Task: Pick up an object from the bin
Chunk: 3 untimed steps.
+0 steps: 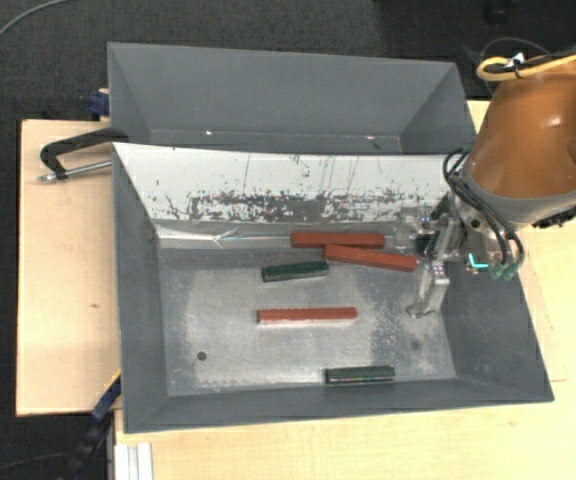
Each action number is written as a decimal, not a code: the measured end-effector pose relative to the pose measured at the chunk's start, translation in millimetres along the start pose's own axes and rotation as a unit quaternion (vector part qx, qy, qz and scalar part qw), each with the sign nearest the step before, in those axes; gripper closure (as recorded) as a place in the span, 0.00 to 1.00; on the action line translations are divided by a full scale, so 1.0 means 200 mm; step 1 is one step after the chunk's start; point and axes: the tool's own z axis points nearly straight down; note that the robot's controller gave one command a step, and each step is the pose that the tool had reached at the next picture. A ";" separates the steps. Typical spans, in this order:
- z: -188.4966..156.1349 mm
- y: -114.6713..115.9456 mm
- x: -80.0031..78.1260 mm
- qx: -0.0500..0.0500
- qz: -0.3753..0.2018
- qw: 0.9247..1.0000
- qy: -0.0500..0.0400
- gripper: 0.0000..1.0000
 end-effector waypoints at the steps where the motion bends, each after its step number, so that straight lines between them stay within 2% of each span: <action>1: 0.75 0.26 -0.09 0.000 -0.101 0.995 -0.006 0.00; 2: 0.74 0.26 -0.09 0.001 -0.101 0.995 -0.005 1.00; 3: -0.01 0.62 -0.19 0.001 -0.198 0.980 -0.008 1.00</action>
Offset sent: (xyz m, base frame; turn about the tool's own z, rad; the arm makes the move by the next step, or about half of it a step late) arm 0.0156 0.0511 -0.1483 -0.2023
